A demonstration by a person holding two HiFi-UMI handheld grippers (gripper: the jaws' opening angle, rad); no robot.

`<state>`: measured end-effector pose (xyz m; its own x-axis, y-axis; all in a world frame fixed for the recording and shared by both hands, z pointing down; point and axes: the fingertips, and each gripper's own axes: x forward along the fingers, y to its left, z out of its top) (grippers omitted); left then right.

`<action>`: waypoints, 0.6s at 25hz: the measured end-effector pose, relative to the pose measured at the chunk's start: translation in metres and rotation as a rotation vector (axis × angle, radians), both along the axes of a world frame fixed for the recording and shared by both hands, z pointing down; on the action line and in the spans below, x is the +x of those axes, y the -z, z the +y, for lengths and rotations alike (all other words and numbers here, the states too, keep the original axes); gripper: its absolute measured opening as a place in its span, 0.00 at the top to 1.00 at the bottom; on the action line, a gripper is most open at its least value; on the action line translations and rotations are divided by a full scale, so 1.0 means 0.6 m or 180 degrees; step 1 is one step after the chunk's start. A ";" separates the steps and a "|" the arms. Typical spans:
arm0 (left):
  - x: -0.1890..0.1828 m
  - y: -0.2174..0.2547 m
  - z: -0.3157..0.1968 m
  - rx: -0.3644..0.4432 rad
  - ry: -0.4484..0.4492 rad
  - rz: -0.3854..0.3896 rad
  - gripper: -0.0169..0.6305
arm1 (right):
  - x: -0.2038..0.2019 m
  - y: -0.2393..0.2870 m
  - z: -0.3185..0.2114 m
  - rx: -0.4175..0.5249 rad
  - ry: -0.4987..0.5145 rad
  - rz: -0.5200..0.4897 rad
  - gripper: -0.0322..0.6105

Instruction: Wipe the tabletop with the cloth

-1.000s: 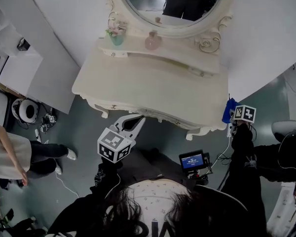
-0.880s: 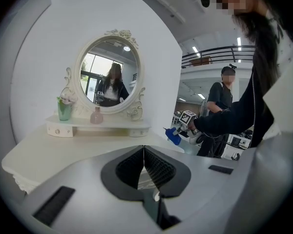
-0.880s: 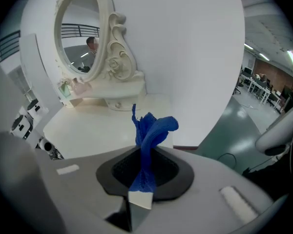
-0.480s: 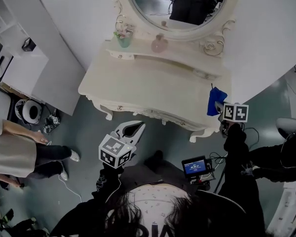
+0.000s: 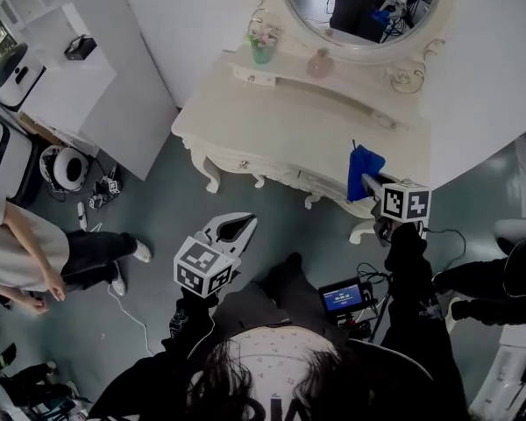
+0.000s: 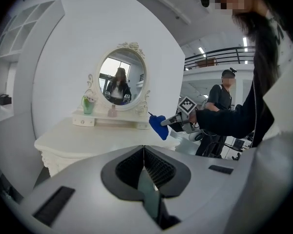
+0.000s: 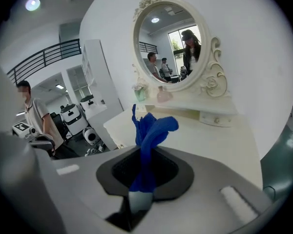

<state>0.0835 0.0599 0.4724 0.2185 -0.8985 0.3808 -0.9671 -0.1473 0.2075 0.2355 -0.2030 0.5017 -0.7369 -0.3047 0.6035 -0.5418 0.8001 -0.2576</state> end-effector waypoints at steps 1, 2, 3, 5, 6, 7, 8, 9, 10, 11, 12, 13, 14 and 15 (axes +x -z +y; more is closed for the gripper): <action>-0.002 0.000 0.019 -0.0008 0.0015 -0.0001 0.97 | -0.010 0.002 0.023 -0.0003 0.0032 -0.0019 0.86; -0.004 -0.001 0.037 -0.0015 0.0027 -0.0002 0.97 | -0.019 0.004 0.045 -0.0004 0.0059 -0.0036 0.86; -0.005 -0.002 0.055 -0.0019 0.0036 -0.0001 0.97 | -0.026 0.008 0.067 0.0000 0.0085 -0.0056 0.86; -0.004 -0.004 0.086 -0.0021 0.0036 0.0002 0.97 | -0.040 0.014 0.110 0.0013 0.0136 -0.0113 0.86; -0.002 -0.006 0.100 -0.0023 0.0026 -0.0001 0.97 | -0.047 0.017 0.131 0.0018 0.0159 -0.0148 0.86; 0.000 -0.008 0.113 -0.0030 0.0014 -0.0004 0.97 | -0.053 0.020 0.152 0.0015 0.0181 -0.0186 0.86; 0.002 -0.012 0.127 -0.0042 0.0001 -0.0007 0.97 | -0.059 0.023 0.174 0.0006 0.0199 -0.0226 0.86; 0.003 -0.016 0.140 -0.0057 -0.0012 -0.0009 0.97 | -0.064 0.026 0.197 -0.0007 0.0208 -0.0266 0.86; 0.004 -0.019 0.150 -0.0067 -0.0026 -0.0014 0.97 | -0.068 0.031 0.217 -0.0015 0.0205 -0.0305 0.86; 0.005 -0.021 0.157 -0.0071 -0.0038 -0.0015 0.97 | -0.070 0.035 0.236 -0.0020 0.0194 -0.0337 0.86; 0.008 -0.022 0.161 -0.0066 -0.0048 -0.0009 0.97 | -0.071 0.038 0.254 -0.0028 0.0186 -0.0360 0.86; 0.011 -0.023 0.162 -0.0053 -0.0059 0.0000 0.97 | -0.073 0.039 0.272 -0.0040 0.0187 -0.0380 0.86; 0.013 -0.022 0.162 -0.0035 -0.0073 0.0003 0.97 | -0.075 0.037 0.288 -0.0055 0.0197 -0.0398 0.86; 0.017 -0.020 0.159 -0.0013 -0.0096 -0.0004 0.97 | -0.077 0.035 0.302 -0.0069 0.0210 -0.0412 0.86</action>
